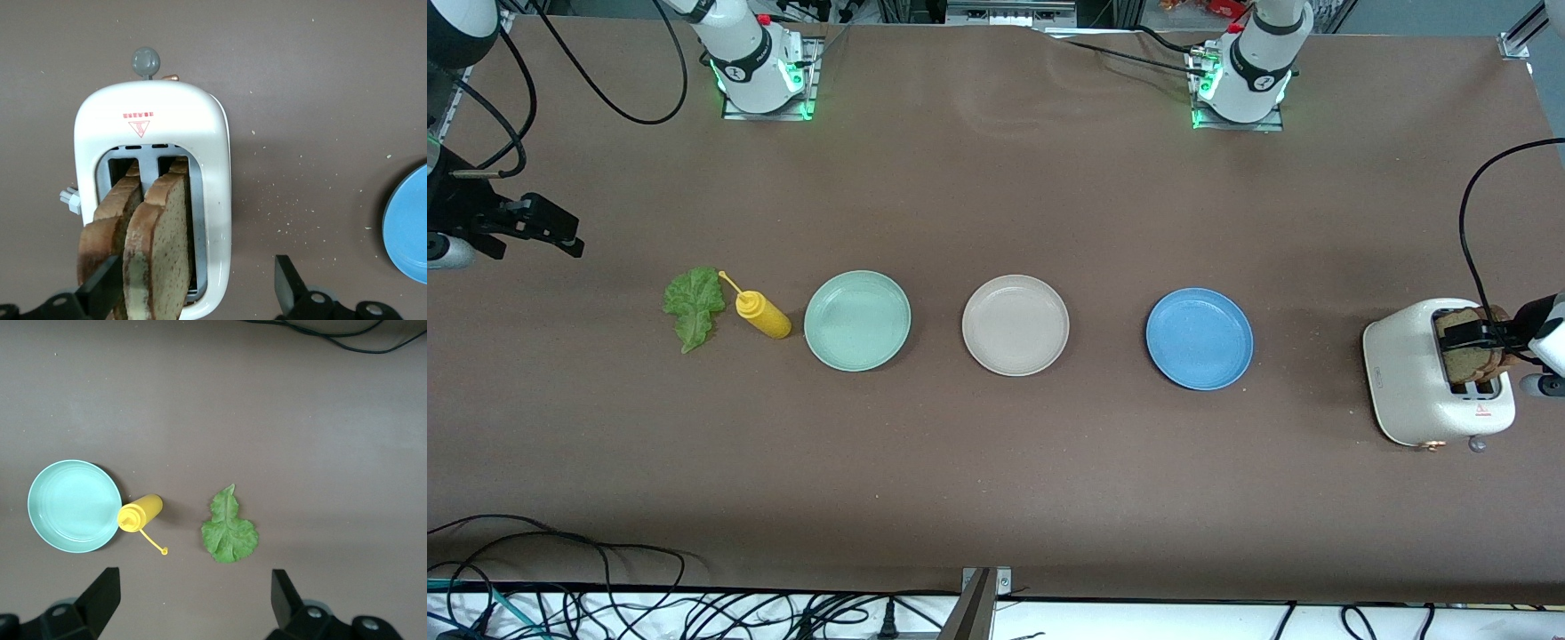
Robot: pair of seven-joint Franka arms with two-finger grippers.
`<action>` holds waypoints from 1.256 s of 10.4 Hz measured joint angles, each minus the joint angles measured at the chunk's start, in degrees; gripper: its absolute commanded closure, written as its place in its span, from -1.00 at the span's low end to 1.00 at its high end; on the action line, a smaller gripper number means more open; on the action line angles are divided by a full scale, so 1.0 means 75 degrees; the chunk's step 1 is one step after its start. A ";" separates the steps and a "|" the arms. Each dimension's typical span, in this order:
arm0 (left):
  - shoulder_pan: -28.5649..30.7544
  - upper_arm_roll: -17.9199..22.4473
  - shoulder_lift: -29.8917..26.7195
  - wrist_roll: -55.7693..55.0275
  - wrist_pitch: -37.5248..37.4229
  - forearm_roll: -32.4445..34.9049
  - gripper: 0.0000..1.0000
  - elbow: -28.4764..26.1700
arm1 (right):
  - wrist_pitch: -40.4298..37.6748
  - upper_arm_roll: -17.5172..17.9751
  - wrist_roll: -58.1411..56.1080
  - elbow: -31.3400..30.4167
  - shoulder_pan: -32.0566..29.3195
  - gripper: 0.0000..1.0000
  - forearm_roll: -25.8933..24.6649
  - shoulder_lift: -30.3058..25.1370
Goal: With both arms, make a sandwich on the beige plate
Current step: 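Lower the left gripper onto the toaster and grasp a bread slice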
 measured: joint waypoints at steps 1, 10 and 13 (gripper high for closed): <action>0.0015 0.0000 0.0038 0.0032 0.0031 -0.0001 -1.00 -0.0001 | 0.0001 0.0000 0.0000 0.0000 -0.0004 -1.00 0.0000 0.0001; 0.0261 0.0000 0.0215 0.0419 0.0206 -0.0081 -1.00 0.0012 | 0.0007 -0.0002 -0.0001 0.0000 -0.0042 -1.00 0.0000 0.0006; 0.0359 0.0000 0.0268 0.0593 0.0328 -0.0096 -1.00 0.0012 | 0.0007 -0.0018 -0.0001 0.0000 -0.0051 -1.00 0.0000 0.0007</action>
